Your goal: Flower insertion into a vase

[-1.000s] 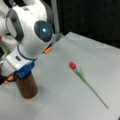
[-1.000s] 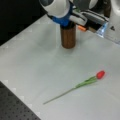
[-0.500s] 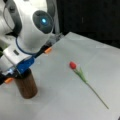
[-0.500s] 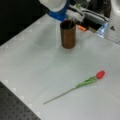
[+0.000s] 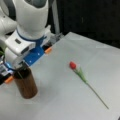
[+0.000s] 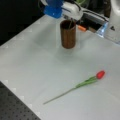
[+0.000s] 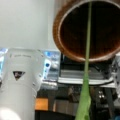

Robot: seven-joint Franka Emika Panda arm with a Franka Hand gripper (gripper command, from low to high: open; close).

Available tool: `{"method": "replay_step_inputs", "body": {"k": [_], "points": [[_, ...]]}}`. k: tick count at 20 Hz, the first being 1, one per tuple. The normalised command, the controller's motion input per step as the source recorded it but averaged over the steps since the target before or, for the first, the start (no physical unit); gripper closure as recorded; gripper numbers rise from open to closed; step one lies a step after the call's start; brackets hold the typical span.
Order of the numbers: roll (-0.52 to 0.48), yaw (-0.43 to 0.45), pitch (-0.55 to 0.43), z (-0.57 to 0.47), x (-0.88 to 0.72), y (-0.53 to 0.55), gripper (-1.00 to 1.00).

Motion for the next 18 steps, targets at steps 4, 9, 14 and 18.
{"method": "replay_step_inputs", "body": {"k": [4, 9, 14, 18], "points": [[-0.065, -0.185, -0.680, -0.12, -0.17, 0.53, -1.00], [-0.128, -0.153, -0.562, -0.11, -0.16, 0.49, -1.00], [-0.109, -0.086, -0.339, -0.02, 0.05, 0.55, -1.00], [0.025, 0.031, -0.122, -0.03, 0.29, 0.42, -1.00]]}}
